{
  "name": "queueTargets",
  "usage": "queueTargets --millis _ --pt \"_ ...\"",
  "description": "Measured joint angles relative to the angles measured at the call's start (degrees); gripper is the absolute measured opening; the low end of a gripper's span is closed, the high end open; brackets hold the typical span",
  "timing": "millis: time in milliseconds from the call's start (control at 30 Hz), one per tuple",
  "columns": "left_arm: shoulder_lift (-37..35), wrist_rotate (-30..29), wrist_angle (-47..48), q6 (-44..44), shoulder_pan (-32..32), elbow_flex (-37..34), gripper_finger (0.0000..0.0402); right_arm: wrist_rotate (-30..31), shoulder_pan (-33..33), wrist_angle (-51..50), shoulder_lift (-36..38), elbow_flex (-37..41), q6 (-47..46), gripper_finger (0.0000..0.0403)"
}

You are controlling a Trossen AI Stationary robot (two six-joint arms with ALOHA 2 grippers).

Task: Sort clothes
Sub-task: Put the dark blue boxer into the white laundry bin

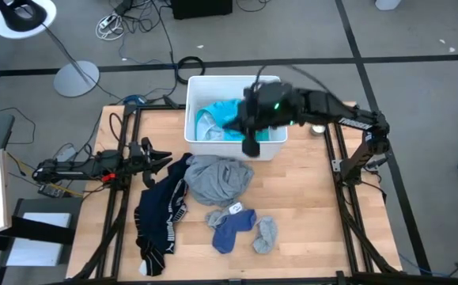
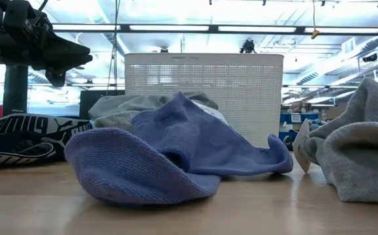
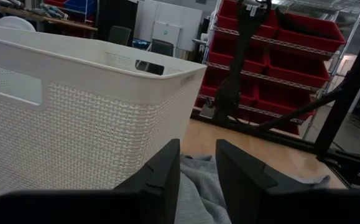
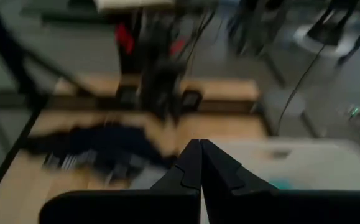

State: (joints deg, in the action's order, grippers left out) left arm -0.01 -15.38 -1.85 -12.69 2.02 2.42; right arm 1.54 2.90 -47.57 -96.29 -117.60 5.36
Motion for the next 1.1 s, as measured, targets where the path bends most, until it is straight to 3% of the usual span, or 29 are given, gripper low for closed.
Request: queueTargets --millis 267,567,833,1100 --pt "0.0 0.0 0.0 0.0 0.0 0.0 0.0108 1.3 -4.6 -4.8 -0.1 13.7 -2.8 0.0" --pt "0.0 0.0 0.0 0.0 0.0 0.0 0.0108 1.3 -6.3 8.1 -0.1 31.8 -12.0 0.0" --pt "0.0 0.0 -1.1 0.7 0.0 0.0 0.0108 1.4 -6.6 8.6 0.2 38.5 -21.0 0.0" --pt "0.1 1.5 0.9 -0.1 0.0 0.3 0.0108 8.6 -10.8 16.2 12.6 54.4 -28.9 0.0"
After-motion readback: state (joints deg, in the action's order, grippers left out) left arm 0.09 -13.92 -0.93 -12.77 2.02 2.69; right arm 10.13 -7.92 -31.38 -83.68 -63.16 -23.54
